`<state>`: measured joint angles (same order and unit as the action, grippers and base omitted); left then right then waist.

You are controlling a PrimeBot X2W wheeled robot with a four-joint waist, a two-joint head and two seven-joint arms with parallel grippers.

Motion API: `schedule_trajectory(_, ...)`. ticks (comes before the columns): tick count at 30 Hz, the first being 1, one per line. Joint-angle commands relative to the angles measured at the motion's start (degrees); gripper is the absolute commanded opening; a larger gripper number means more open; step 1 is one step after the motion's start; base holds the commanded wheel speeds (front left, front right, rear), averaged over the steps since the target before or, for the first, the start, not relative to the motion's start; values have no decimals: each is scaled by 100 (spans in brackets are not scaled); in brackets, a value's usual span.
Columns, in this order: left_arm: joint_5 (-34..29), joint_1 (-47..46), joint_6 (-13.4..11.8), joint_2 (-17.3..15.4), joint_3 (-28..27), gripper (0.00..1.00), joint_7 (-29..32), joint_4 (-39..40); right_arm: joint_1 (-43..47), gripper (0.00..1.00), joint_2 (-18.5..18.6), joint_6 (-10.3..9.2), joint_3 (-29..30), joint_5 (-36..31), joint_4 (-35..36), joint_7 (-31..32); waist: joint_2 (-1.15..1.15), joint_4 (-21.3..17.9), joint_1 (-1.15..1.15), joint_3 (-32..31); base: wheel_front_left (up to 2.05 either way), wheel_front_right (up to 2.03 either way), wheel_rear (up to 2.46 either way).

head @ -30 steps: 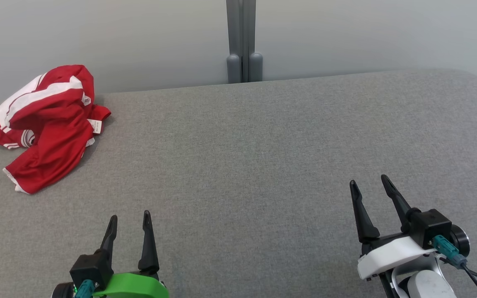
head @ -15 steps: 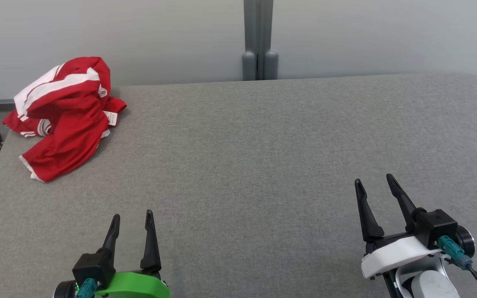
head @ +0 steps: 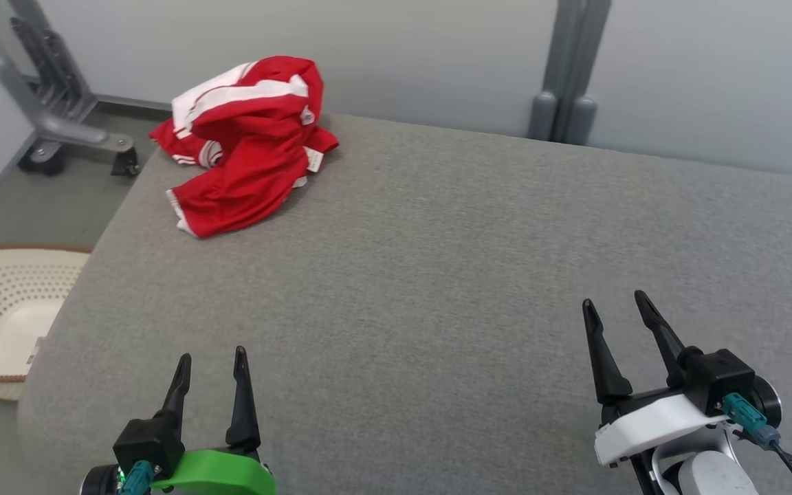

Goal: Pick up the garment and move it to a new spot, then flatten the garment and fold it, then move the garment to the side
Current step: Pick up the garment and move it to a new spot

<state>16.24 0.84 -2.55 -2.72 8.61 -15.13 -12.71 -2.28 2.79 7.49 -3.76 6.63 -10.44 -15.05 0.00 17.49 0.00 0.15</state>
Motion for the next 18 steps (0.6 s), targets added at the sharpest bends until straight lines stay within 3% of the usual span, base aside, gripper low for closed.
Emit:
schedule_trajectory(1, -65, -22, 2, -30, -16, 100, -4, 13, 8, 100, 19, 0, 1, 8, -1, -20, 0, 714, 0, 3, 0, 0, 0)
schedule_trajectory(9, -75, 16, 32, -29, -87, 100, -4, -7, -59, 100, 20, 0, -52, 39, -33, -20, 0, 1216, 0, 25, 0, 0, 0)
schedule_trajectory(18, -84, 46, 42, -28, -78, 100, -4, 43, -109, 100, 21, 0, -127, -27, -40, -20, 0, 1267, 0, 128, 0, 0, 0)
